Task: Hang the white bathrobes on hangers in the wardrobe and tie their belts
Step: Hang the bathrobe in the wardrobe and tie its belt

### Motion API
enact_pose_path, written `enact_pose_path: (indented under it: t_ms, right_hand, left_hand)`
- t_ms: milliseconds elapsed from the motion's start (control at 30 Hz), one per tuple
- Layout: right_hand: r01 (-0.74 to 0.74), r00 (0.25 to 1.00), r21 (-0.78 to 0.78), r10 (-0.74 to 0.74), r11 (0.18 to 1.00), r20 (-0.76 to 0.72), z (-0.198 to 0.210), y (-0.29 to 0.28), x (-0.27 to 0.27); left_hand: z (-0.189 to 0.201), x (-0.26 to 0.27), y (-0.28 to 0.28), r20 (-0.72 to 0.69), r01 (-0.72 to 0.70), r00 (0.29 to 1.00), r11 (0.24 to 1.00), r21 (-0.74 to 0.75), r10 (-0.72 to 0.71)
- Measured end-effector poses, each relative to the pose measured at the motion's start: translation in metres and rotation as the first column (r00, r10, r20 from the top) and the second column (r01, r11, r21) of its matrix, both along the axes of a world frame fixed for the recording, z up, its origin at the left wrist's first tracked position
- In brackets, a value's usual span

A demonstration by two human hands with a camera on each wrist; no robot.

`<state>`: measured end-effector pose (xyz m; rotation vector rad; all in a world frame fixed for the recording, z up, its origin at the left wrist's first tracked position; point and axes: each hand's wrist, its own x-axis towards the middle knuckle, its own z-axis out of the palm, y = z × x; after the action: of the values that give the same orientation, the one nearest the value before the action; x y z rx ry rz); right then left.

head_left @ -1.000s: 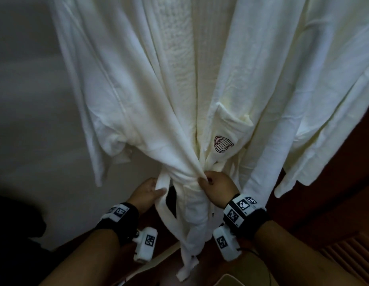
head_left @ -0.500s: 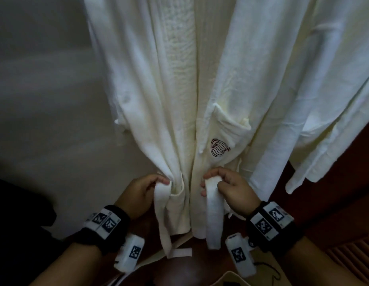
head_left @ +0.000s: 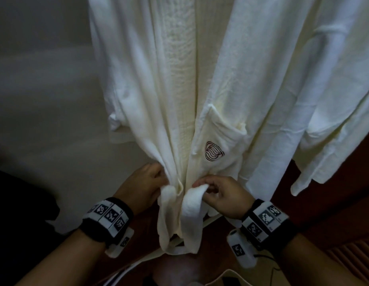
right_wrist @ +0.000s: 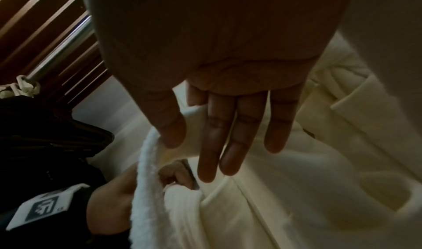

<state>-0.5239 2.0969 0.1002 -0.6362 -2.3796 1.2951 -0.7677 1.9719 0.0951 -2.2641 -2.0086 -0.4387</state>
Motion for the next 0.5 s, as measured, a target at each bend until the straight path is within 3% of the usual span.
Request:
enact_pose_path:
  t_ms: [100, 233, 400, 500]
  right_hand:
    - [-0.078, 0.997, 0.032, 0.078, 0.996, 0.008, 0.004, -0.001, 0.001]
    - [-0.138, 0.987, 0.039, 0.134, 0.99, 0.087, 0.01, -0.001, 0.002]
    - [-0.244, 0.945, 0.064, 0.223, 0.968, 0.238, 0.016, -0.003, -0.002]
    - [-0.28, 0.928, 0.094, 0.244, 0.955, 0.28, 0.016, -0.003, -0.007]
  left_hand:
    - [0.006, 0.005, 0.001, 0.025, 0.098, 0.995, 0.987, -0.131, -0.095]
    - [0.019, 0.008, 0.017, -0.008, 0.086, 0.996, 0.961, -0.261, -0.091]
    - [0.031, 0.019, 0.044, 0.067, -0.047, 0.994, 0.895, -0.443, 0.086]
    - [0.026, 0.023, 0.051, 0.202, 0.001, 0.973, 0.869, -0.495, 0.114]
